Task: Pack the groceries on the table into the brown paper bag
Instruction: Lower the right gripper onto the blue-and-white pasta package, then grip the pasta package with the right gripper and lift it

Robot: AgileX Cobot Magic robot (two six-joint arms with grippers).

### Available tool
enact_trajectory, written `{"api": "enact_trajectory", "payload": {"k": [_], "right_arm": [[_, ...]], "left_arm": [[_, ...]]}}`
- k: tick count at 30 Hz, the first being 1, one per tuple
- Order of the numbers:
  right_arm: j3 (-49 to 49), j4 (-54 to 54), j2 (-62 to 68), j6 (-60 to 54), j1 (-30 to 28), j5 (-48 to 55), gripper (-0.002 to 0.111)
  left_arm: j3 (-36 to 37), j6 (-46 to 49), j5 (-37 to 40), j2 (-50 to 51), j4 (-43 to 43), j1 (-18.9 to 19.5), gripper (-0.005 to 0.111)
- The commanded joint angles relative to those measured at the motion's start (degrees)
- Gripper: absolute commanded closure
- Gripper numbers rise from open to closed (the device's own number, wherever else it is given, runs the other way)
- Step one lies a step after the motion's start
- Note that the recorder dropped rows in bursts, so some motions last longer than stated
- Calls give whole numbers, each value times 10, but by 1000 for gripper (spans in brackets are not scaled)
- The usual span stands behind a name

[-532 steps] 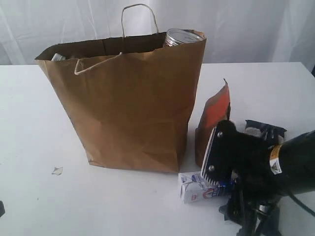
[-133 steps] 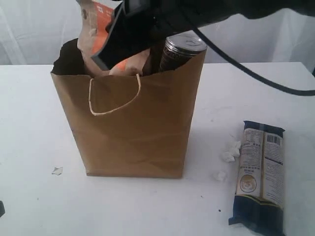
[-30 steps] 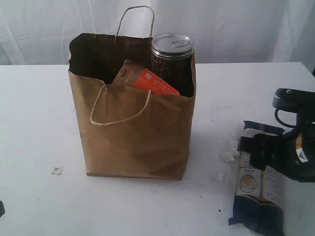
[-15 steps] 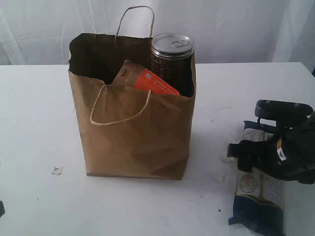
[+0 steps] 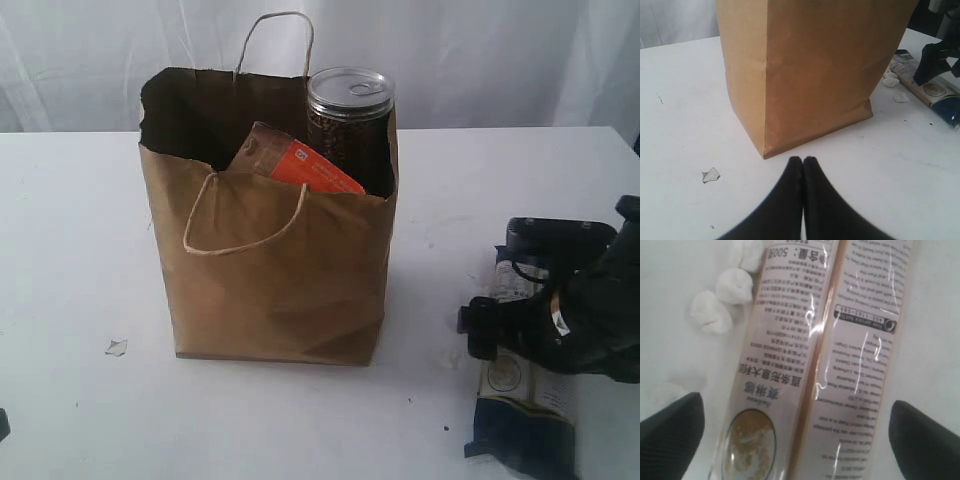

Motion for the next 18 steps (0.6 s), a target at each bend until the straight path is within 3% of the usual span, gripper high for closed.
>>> {"api": "enact_trajectory", "payload": {"k": [1,18], "right_arm": [[2,-14,6,-7,-18,7,16],[2,2,69,-5,-23,-48,16]], "left_arm": [[2,1,2,-3,-6,0,107],[2,1,2,-3,-6,0,107]]}}
